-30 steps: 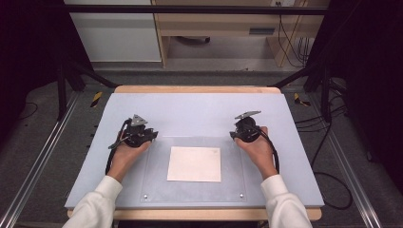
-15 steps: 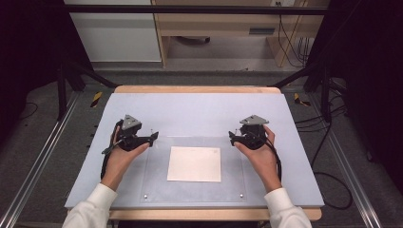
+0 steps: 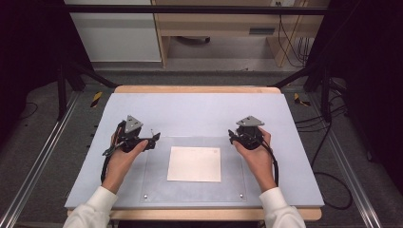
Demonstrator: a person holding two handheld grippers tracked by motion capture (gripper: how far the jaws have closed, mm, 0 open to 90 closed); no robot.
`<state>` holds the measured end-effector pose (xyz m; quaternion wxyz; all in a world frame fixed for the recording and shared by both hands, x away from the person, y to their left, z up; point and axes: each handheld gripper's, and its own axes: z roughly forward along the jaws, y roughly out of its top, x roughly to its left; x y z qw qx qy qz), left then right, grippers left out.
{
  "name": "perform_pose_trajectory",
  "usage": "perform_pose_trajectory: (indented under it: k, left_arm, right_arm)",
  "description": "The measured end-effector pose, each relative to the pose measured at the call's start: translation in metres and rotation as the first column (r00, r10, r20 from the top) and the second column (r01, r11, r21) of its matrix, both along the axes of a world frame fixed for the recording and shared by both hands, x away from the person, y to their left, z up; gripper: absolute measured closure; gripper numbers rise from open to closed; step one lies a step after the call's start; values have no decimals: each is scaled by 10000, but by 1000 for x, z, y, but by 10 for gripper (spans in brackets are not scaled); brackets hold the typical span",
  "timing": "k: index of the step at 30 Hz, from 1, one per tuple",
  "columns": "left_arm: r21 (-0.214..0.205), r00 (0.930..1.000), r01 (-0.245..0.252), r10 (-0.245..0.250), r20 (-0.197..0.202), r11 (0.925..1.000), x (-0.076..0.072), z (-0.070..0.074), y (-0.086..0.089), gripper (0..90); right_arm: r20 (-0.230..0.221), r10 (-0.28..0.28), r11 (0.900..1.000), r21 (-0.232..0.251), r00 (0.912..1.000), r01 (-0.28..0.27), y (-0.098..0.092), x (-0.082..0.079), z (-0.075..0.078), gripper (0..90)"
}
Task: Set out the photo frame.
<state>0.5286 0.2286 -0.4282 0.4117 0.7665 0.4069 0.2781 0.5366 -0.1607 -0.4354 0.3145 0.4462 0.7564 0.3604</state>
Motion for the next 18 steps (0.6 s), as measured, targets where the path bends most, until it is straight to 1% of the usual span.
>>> perform_pose_trajectory:
  k: [2, 4, 7, 9, 10, 13, 14, 16, 17, 18]
  left_arm:
    - [2, 10000, 0, 0, 78, 10000, -1, -1, 0, 249]
    - [44, 9998, -9, 8, 185, 10000, -3, -3, -1, 281]
    - [96, 9998, 24, -26, 183, 10000, -4, -6, -2, 310]
    - [10, 9997, -55, 54, 251, 10000, -5, -8, -3, 349]
    - [7, 9998, -62, 62, 207, 10000, -5, -9, -3, 357]
    - [28, 9997, -112, 112, 212, 9999, -4, -10, -4, 398]
    - [-92, 9995, -142, 144, 266, 9999, -4, -10, -5, 425]
    - [-117, 9993, -139, 143, 337, 9998, -4, -10, -7, 457]
    - [-117, 9993, -139, 143, 337, 9998, -4, -10, -7, 486]
    - [-65, 9994, -124, 126, 331, 9999, -3, -10, -8, 500]
  right_arm:
    - [35, -41, 10000, -68, 10000, 41, 1, 0, -1, 548]
    - [174, -124, 9997, -220, 9998, 128, 1, 0, -2, 565]
    - [81, -47, 9997, -248, 10000, 49, 2, 1, -4, 566]
    - [-11, -39, 9996, -278, 10000, 39, 4, 1, -5, 565]
    - [26, 7, 9995, -316, 10000, -6, 4, 2, -6, 567]
    - [-57, 15, 9992, -403, 10000, -18, 6, 3, -9, 618]
    - [-84, 33, 9992, -388, 10000, -36, 7, 4, -10, 644]
    - [-81, 34, 9993, -372, 10000, -37, 7, 5, -11, 688]
    - [-81, 34, 9993, -372, 10000, -37, 7, 5, -11, 688]
    - [-51, 59, 9997, -241, 10000, -60, 7, 5, -11, 720]
